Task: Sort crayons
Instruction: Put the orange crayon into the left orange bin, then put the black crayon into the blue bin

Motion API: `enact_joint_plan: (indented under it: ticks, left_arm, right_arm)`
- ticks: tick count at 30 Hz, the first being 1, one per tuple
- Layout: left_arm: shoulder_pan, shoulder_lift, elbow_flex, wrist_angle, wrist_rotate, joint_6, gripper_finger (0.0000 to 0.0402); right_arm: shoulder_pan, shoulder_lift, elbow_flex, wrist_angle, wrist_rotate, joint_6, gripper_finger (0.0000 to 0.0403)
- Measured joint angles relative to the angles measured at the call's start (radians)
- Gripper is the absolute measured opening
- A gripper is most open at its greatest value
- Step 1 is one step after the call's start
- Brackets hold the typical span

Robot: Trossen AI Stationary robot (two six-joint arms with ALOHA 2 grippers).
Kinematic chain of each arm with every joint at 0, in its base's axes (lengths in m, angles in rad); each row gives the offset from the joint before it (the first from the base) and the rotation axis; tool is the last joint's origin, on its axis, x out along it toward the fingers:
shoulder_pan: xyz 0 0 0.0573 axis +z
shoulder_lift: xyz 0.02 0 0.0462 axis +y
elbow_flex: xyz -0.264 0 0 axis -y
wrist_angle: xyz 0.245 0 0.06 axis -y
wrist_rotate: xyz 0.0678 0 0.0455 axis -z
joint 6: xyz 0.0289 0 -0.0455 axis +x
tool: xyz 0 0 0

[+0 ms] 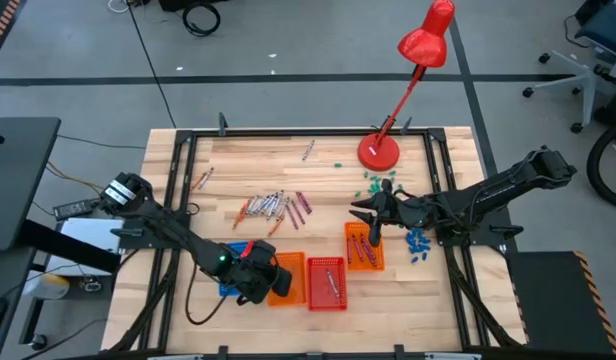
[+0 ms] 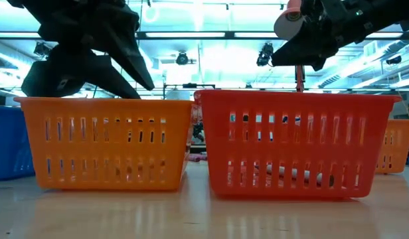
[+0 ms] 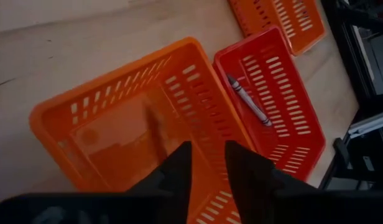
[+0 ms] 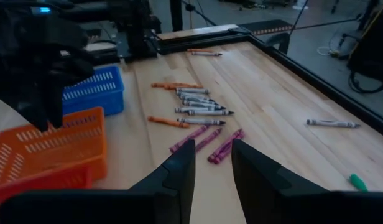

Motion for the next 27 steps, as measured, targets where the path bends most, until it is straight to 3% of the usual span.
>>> enact_joint_plan:
  ticks: [4, 8, 16, 23, 27]
  left_arm:
    - [0.0, -0.004, 0.0, -0.015, -0.004, 0.033, 0.014]
    - [0.011, -0.076, 0.001, -0.11, -0.037, 0.086, 0.0144]
    - [0.113, -0.229, 0.001, -0.526, -0.041, 0.127, 0.0143]
    - [0.347, -0.243, 0.001, -0.908, 0.118, 0.277, 0.0142]
    - [0.516, -0.243, 0.0, -1.005, 0.123, 0.451, 0.0142]
  right_arm:
    - [0.0, 0.0, 0.0, 0.007, -0.012, -0.015, 0.011]
    - [0.0, 0.0, 0.0, 0.01, -0.018, -0.019, 0.011]
    - [0.0, 0.0, 0.0, 0.025, -0.026, -0.038, 0.011]
    - [-0.011, 0.0, 0.0, 0.026, -0.032, -0.037, 0.011]
    - [-0.011, 0.0, 0.0, 0.032, -0.039, -0.035, 0.011]
